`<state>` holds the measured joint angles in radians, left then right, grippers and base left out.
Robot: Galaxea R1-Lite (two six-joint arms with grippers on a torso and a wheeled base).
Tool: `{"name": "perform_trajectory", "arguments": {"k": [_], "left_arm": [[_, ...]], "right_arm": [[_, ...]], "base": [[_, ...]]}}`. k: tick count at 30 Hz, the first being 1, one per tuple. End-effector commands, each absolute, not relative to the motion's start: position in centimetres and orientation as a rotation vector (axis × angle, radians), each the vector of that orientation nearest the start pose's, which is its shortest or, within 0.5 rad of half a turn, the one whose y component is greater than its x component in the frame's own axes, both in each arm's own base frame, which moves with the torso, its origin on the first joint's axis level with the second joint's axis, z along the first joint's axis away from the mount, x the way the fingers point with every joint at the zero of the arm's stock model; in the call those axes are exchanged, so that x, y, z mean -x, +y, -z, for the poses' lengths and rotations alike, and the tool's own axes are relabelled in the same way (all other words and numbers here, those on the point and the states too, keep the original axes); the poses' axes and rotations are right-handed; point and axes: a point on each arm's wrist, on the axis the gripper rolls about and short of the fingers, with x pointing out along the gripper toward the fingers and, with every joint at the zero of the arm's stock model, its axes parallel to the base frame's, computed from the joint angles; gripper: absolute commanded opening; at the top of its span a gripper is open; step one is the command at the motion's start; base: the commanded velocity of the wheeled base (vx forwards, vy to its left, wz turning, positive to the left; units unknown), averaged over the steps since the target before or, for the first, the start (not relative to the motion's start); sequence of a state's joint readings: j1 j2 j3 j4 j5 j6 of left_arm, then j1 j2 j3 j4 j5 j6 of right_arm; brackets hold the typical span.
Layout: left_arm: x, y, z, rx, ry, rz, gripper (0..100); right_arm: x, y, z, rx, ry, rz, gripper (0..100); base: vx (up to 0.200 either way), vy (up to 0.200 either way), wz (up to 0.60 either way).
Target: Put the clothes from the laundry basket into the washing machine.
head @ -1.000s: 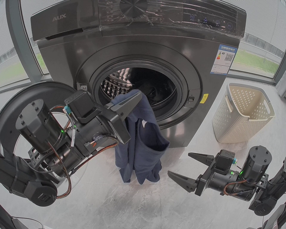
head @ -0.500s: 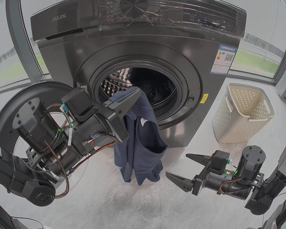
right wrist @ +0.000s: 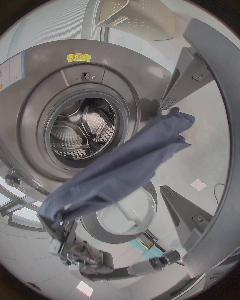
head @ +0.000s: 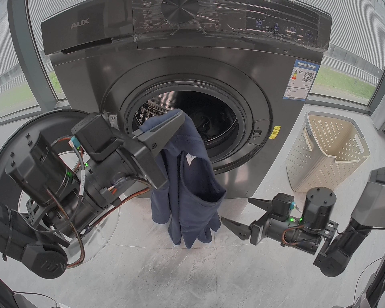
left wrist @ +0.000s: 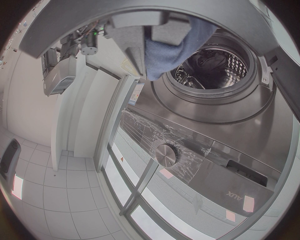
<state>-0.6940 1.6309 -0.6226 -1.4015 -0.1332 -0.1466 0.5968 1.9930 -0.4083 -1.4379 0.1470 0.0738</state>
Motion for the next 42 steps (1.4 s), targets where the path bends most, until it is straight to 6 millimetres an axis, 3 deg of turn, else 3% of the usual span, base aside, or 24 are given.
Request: {"name": "perform_trajectory", "arguments": {"k": [1, 12, 15, 27, 37, 38, 42], "left_arm": [[-19.8, -17.0, -23.2, 0.251, -0.332, 0.849, 0], [-19.9, -17.2, -23.0, 0.247, -0.322, 0.854, 0], [-19.7, -17.4, -22.8, 0.248, -0.315, 0.868, 0], [-19.1, -17.7, -23.3, 0.259, -0.331, 0.891, 0], [-19.2, -17.7, -23.7, 0.264, -0.344, 0.887, 0], [-19.2, -17.7, -23.7, 0.264, -0.344, 0.887, 0], [-19.3, -17.6, -23.7, 0.264, -0.346, 0.883, 0]], "right_arm": [[-28.2, 18.7, -5.3, -0.023, 0.201, -0.721, 100], [-26.9, 24.0, -6.0, -0.029, 0.13, -0.885, 100], [-27.6, 25.1, -6.3, -0.036, 0.094, -0.896, 100], [-31.0, 27.6, -4.8, -0.056, 0.032, -0.883, 100], [-32.0, 28.7, -4.0, -0.07, 0.0, -0.884, 100], [-32.0, 29.0, -3.9, -0.072, -0.001, -0.884, 0], [-32.0, 29.2, -3.9, -0.079, -0.012, -0.877, 0]], "base": [[0.0, 0.0, 0.0], [0.0, 0.0, 0.0], [0.0, 0.0, 0.0], [0.0, 0.0, 0.0], [0.0, 0.0, 0.0], [0.0, 0.0, 0.0], [0.0, 0.0, 0.0]]}}
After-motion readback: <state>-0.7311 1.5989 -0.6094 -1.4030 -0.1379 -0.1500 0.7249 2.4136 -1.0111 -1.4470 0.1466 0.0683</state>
